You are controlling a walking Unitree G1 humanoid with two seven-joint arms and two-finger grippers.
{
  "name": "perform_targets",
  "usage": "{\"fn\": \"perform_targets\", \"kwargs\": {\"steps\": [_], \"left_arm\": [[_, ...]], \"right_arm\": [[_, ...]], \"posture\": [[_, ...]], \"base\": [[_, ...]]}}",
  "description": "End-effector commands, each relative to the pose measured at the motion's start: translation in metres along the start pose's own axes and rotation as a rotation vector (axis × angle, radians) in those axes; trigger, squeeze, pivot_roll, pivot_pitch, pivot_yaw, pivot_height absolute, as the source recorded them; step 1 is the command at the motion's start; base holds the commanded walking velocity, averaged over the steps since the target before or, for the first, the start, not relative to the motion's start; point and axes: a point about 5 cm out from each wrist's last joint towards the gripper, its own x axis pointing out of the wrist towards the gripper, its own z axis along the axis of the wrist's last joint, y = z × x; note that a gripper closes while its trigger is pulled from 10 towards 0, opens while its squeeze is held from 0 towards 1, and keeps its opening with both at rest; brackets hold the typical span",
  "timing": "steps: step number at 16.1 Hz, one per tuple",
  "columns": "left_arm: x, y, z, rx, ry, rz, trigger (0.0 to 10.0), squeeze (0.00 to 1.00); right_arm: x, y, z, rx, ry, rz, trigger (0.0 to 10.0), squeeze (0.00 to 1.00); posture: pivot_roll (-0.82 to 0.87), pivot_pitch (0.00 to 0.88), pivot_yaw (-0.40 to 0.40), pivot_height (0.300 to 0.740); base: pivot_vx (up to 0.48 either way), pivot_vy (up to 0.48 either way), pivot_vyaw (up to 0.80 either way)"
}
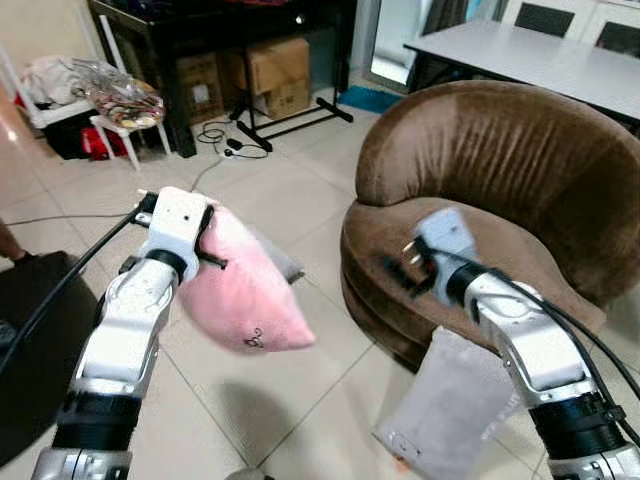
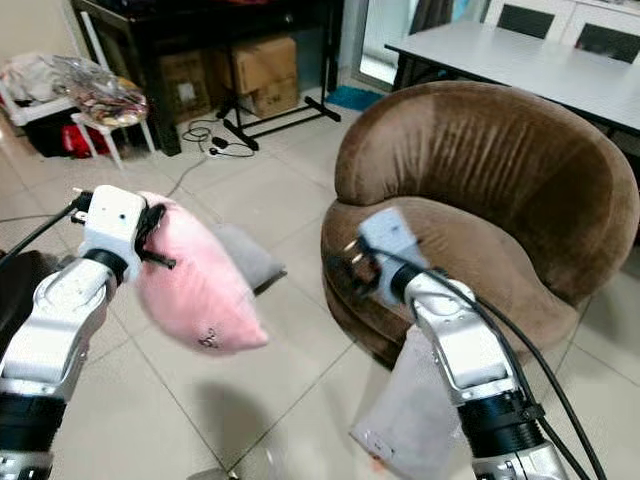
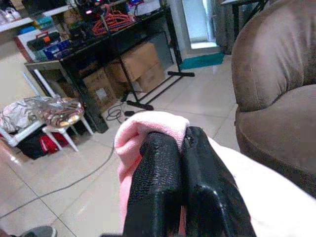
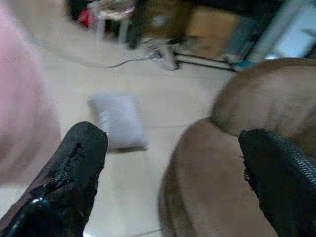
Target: Move the pillow to the sofa from floor
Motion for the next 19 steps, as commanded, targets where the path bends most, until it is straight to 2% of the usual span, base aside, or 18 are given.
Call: {"fn": "perform_targets", "kwargs": {"steps": [1,2,5,6,7,8,10,11,14,16,19], "left_arm": [[-0.008,0.007,0.008,-0.011,-0.044,0.066,10.0,0.0],[-0.015,0.007,0.009,-0.001,-0.059,0.084,10.0,0.0],[-0.041,-0.006,0.009,0.041,-0.073,0.063,10.0,0.0],[-0.043,-0.007,0.009,0.036,-0.068,0.063,10.0,0.0],[-0.048,-0.009,0.006,0.016,-0.05,0.085,10.0,0.0],[-0.05,-0.009,0.005,-0.006,-0.045,0.103,10.0,0.0],[-0.053,-0.008,0.008,-0.068,-0.067,0.139,10.0,0.0],[-0.055,-0.007,0.008,-0.079,-0.061,0.147,10.0,0.0],[-0.058,-0.004,0.009,-0.103,-0.062,0.171,10.0,0.0],[-0.06,-0.002,0.011,-0.11,-0.067,0.175,10.0,0.0],[-0.062,0.0,0.01,-0.111,-0.062,0.183,10.0,0.0]], "right_arm": [[-0.006,-0.004,-0.004,0.076,-0.028,-0.088,10.0,0.0],[-0.01,-0.002,-0.011,0.122,-0.028,-0.141,10.0,0.0],[-0.026,0.003,-0.037,0.368,0.005,-0.354,10.0,0.0],[-0.028,0.003,-0.039,0.406,0.008,-0.377,10.0,0.0],[-0.032,0.0,-0.044,0.492,0.022,-0.426,10.0,0.0],[-0.032,-0.001,-0.045,0.512,0.017,-0.439,10.0,0.0],[-0.03,-0.003,-0.038,0.515,-0.012,-0.431,10.0,0.0],[-0.029,-0.002,-0.034,0.488,-0.023,-0.412,10.0,0.0],[-0.024,0.004,-0.028,0.486,-0.033,-0.338,10.0,0.0],[-0.021,0.009,-0.022,0.424,-0.045,-0.273,10.0,0.0],[-0.017,0.011,-0.022,0.424,-0.042,-0.26,10.0,0.0]], "posture": [[-0.01,0.0,-0.005,0.74],[-0.01,0.0,-0.007,0.74],[0.0,0.0,-0.008,0.74],[0.0,0.0,-0.008,0.74],[0.0,0.0,-0.009,0.74],[0.0,0.0,-0.009,0.74],[0.0,0.0,-0.009,0.74],[0.0,0.0,-0.009,0.74],[0.02,0.0,-0.018,0.74],[0.02,0.0,-0.018,0.74],[0.04,0.0,-0.031,0.74]], "base": [[0.0,0.0,0.0],[0.0,0.0,0.0],[0.0,0.121,0.0],[0.0,0.48,0.0],[0.0,0.48,-0.52],[0.0,0.48,-0.76],[0.0,0.24,-0.68],[0.0,0.0,0.0],[0.0,0.0,0.0],[0.315,0.0,0.0],[0.389,0.0,0.0]]}}
